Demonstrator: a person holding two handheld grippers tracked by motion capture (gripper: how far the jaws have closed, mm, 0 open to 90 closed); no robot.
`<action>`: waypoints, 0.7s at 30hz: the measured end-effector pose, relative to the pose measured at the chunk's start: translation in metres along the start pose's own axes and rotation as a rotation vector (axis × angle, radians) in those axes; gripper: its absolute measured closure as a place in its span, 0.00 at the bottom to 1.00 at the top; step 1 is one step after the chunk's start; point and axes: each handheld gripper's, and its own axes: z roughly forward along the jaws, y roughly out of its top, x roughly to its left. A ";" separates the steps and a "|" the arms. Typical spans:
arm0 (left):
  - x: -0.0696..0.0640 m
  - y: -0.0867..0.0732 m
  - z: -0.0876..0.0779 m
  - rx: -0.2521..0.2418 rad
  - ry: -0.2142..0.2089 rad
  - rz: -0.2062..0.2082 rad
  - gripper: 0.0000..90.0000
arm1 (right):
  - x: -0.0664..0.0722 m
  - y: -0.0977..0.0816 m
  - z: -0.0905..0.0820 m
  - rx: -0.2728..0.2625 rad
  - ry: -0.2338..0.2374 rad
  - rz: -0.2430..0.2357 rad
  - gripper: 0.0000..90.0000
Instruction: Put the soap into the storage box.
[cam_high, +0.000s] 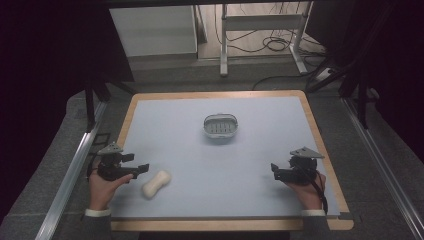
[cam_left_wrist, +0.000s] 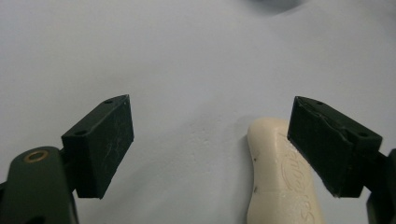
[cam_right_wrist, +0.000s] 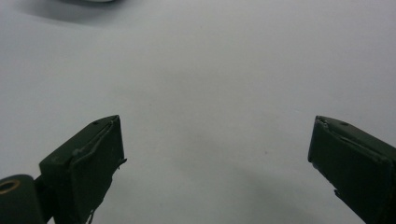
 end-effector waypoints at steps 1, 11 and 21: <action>0.000 0.000 -0.001 -0.001 0.006 0.000 0.16 | -0.001 0.000 0.000 -0.008 0.000 0.002 0.04; -0.002 0.004 0.005 0.026 0.006 0.015 0.17 | -0.008 -0.004 -0.007 -0.035 0.037 0.057 0.04; -0.003 0.005 0.003 0.028 0.035 0.013 0.15 | -0.011 -0.004 -0.007 -0.036 0.011 0.043 0.05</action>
